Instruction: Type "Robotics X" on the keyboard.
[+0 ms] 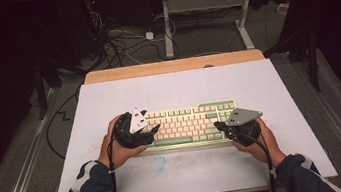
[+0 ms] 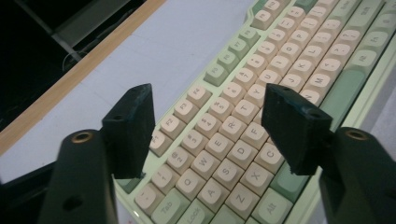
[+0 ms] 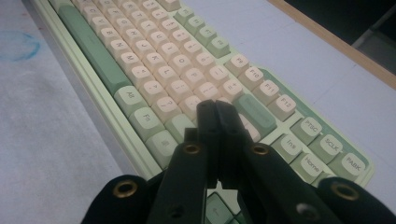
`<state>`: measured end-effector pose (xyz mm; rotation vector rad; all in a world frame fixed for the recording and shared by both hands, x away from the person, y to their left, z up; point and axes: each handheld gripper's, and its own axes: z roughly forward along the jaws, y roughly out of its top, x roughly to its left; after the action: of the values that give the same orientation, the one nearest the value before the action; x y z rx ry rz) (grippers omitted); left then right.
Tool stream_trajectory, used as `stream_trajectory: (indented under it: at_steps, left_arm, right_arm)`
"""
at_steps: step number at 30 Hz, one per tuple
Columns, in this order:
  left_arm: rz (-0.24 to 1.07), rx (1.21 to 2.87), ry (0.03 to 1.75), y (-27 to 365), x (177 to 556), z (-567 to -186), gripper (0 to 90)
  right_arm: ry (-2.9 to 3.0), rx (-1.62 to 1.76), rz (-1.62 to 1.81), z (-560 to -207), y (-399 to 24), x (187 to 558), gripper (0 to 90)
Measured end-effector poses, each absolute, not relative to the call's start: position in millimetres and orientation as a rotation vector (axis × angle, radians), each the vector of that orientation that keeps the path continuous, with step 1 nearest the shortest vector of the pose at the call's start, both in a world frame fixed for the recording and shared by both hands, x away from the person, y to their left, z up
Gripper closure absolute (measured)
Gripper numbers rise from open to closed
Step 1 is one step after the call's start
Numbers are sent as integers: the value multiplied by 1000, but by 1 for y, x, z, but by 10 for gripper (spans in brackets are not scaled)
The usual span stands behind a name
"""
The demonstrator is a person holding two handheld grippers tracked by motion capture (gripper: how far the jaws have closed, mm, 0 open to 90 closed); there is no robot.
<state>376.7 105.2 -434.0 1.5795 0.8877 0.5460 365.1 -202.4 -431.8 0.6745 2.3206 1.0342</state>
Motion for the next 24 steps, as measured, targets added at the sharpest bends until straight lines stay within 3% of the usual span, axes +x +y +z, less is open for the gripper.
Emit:
stream_trajectory:
  at_steps: [9,24]
  left_arm:
    - [616,1585,881,124,359,-445,206]
    - [640,1599,945,155,337,-465,192]
  right_arm:
    - [2319,675,1041,-429,-202,366,900]
    - [2319,703,1050,-426,-197,382,900]
